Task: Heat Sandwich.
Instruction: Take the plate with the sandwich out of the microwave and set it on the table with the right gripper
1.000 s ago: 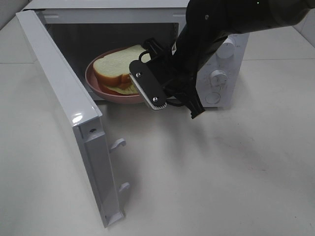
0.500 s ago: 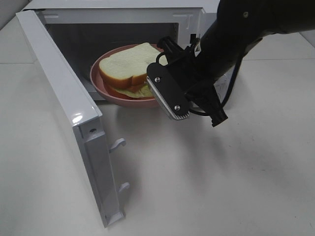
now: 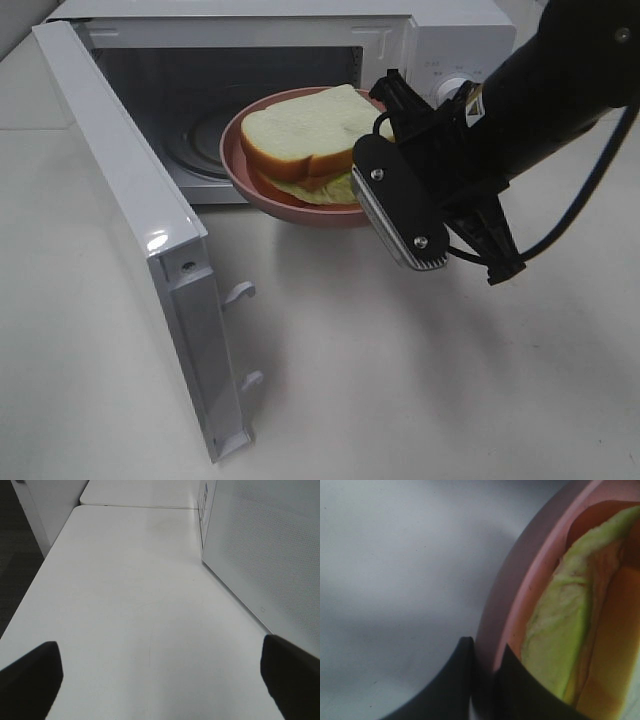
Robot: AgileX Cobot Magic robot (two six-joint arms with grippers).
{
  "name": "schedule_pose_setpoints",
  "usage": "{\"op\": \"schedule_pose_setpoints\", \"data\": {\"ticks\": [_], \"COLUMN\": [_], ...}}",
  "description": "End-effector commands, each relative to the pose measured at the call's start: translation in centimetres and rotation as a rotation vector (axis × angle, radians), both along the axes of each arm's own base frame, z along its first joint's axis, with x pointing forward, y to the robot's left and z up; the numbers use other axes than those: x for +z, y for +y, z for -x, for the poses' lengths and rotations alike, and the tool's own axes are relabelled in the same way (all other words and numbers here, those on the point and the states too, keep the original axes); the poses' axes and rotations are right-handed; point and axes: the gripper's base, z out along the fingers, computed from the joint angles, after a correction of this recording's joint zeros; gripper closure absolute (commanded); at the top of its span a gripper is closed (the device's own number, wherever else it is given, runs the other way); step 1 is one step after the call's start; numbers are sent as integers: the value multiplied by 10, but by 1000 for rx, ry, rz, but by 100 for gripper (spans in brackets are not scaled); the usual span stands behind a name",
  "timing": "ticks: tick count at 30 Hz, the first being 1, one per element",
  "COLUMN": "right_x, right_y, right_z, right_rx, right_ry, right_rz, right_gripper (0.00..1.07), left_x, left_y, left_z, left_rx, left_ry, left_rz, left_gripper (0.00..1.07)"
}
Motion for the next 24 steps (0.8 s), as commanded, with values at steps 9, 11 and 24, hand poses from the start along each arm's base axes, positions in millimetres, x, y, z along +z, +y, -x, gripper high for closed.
{"op": "schedule_pose_setpoints", "data": {"ticks": [9,11,24], "right_x": [9,10,16], "right_y": [-22,-25,-48], "right_z": [30,35,64], "right_rx": [-53,-57,-125], "right_ry": [-31,-36,-23], "right_rz": [-52,-53,-52], "right_gripper": [106,106,105], "left_x": [-1,-1,-1], "left_y": [-1,-1,-1], "left_z": [3,3,3], "left_rx": [-1,-1,-1], "left_ry": [-23,-23,-23], "left_rz": [0,0,0], "left_gripper": [5,5,5]}}
